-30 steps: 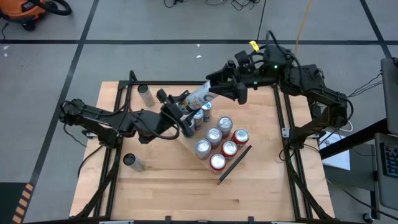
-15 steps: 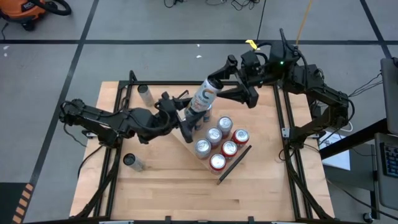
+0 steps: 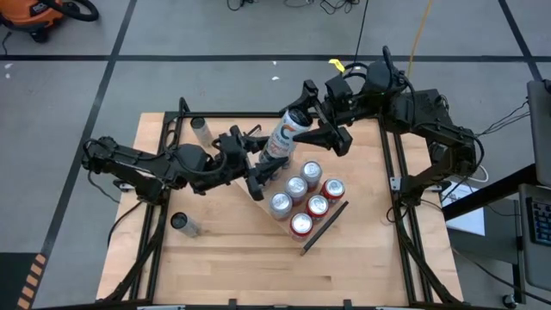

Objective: Place canned beverage on shelf
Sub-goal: Put the bottom right white yellow soda can on the shelf

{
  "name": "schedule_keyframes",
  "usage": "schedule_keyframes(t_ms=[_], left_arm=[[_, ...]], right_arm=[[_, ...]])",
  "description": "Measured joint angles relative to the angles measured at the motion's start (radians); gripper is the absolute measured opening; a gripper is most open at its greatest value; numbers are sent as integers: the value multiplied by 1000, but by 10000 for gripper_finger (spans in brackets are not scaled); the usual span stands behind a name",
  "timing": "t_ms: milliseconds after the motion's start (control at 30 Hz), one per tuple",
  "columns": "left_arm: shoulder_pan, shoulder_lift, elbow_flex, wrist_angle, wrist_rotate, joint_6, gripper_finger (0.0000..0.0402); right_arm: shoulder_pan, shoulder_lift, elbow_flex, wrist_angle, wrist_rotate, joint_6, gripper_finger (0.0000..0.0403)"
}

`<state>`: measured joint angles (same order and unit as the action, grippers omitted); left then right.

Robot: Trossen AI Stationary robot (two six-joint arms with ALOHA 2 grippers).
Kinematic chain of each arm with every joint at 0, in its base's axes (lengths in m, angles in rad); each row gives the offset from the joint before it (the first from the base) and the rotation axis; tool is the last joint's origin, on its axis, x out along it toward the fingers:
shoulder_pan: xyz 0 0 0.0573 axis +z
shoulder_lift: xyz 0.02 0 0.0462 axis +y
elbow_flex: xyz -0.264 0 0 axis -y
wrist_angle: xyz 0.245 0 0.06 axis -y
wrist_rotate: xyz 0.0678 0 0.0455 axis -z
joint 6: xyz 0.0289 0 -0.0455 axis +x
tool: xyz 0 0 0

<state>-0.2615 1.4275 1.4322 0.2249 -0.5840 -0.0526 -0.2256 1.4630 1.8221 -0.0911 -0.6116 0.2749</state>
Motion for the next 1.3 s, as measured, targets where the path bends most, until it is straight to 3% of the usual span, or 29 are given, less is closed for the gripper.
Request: schedule_keyframes(t_ms=[467, 700, 1033, 1300], left_arm=[[1, 1, 0, 5, -1, -20, 261], [-5, 1, 0, 1, -61, 0, 272], [-17, -7, 1, -3, -183, 174, 365], [-12, -15, 1, -2, -246, 174, 370]], right_arm=[[7, 4, 0, 12, -23, 5, 233], [8, 5, 0, 12, -22, 34, 236], [7, 6, -2, -3, 36, 50, 237], [3, 4, -2, -62, 112, -17, 239]])
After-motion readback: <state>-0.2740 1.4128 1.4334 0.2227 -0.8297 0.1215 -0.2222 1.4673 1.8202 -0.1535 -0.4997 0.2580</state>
